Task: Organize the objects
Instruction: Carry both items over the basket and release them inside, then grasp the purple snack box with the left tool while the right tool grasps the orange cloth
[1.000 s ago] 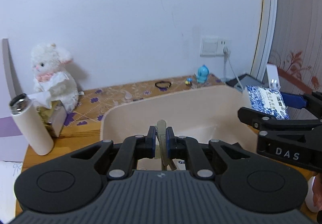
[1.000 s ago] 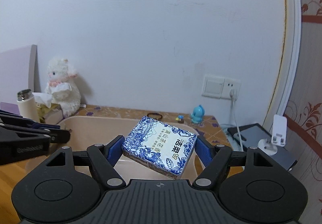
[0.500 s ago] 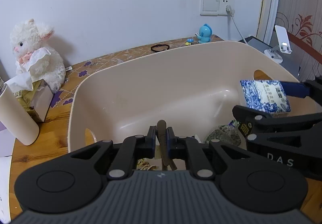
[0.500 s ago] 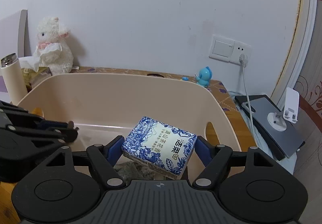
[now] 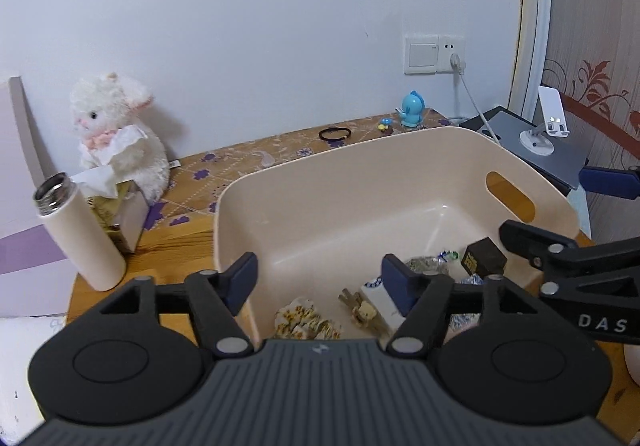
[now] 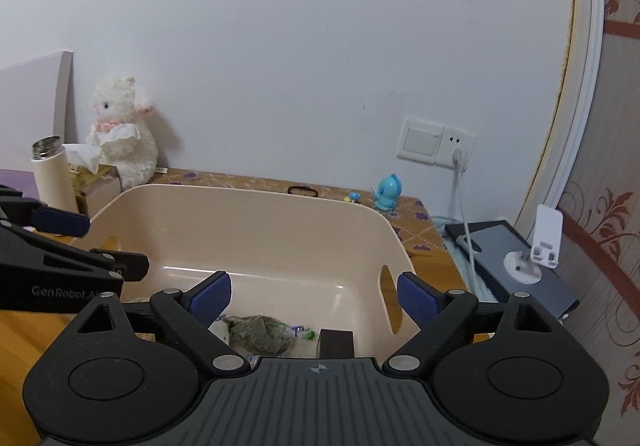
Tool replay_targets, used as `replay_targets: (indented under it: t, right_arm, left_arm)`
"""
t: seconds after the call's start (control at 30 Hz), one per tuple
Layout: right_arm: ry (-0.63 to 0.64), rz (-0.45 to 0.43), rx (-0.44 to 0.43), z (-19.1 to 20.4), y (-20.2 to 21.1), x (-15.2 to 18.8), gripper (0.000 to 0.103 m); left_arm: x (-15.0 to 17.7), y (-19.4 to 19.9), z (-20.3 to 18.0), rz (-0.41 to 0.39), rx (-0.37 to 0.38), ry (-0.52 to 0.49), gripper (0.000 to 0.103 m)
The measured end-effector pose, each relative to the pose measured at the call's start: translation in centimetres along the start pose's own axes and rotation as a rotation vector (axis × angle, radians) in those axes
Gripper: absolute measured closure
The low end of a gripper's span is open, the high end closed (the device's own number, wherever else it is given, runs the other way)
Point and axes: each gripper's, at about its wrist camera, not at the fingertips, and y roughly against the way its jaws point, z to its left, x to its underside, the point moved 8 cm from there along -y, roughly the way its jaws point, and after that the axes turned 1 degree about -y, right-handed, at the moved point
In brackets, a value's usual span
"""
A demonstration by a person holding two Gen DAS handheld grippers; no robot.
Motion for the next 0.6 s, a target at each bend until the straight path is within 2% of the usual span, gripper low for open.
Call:
replay_targets:
  t: [0.2, 0.6]
  right_arm:
    - [0.026, 0.000, -0.010, 1.0, 2.7, 1.2, 0.010]
    - [0.034, 0.092, -0.090, 4.1, 4.0, 6.8, 0.010]
  left_arm:
    - [2.4, 2.9, 0.7, -0.003, -0.011, 0.006, 0.029]
    - [9.3, 3.5, 2.6, 0.122, -0.028, 0.050, 0.028]
